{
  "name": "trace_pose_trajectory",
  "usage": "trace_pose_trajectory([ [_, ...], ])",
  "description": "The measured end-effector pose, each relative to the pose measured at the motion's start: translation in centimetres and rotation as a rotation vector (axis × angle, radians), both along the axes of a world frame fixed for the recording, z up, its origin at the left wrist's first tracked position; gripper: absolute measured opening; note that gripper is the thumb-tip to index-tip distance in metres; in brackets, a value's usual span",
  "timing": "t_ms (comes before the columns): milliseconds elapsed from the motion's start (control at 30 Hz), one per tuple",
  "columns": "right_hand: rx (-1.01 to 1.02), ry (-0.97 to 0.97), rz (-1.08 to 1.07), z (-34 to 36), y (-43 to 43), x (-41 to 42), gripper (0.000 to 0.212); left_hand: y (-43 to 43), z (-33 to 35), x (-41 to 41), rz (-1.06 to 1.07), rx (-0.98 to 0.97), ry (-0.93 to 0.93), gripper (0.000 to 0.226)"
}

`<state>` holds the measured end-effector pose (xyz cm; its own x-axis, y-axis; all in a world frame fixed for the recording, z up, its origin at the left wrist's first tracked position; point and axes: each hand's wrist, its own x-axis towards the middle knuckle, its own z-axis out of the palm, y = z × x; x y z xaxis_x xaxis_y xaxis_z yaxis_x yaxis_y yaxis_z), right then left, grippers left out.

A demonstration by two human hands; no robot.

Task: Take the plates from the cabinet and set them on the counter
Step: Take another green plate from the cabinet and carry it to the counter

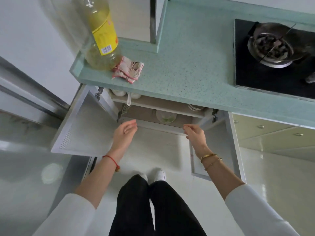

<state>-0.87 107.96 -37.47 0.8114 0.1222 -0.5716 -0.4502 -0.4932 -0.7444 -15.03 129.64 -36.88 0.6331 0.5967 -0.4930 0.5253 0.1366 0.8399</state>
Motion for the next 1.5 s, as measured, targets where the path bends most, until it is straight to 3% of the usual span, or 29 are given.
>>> trace_pose_trajectory([
  [100,-0.029,0.004,-0.032,-5.7,2.2,2.0,0.012,1.5,-5.3,2.9,-0.041,-0.003,0.009,0.025],
  [300,-0.067,0.049,-0.080,-20.2,5.7,6.6,0.017,3.8,-18.7,8.6,-0.106,0.034,0.055,0.027],
  [600,-0.160,-0.131,-0.012,-44.8,6.7,15.5,0.023,6.4,-44.7,17.7,-0.121,0.067,0.068,0.037],
  [867,-0.313,-0.380,0.225,-60.9,8.1,22.1,0.026,8.0,-62.6,26.5,-0.125,0.091,0.036,0.050],
  [1000,-0.379,-0.471,0.260,-66.0,8.6,24.7,0.027,8.2,-67.2,29.7,-0.224,0.228,0.066,0.059],
  [1133,-0.355,-0.462,0.162,-69.0,9.2,26.8,0.030,8.5,-70.4,32.0,-0.235,0.301,0.066,0.062],
  [1333,-0.297,-0.455,0.102,-70.3,10.2,27.8,0.035,9.5,-72.1,34.1,-0.295,0.302,0.025,0.053],
  [1500,-0.283,-0.432,0.074,-70.7,10.7,28.3,0.043,9.8,-73.1,34.3,-0.348,0.383,-0.023,0.061],
])
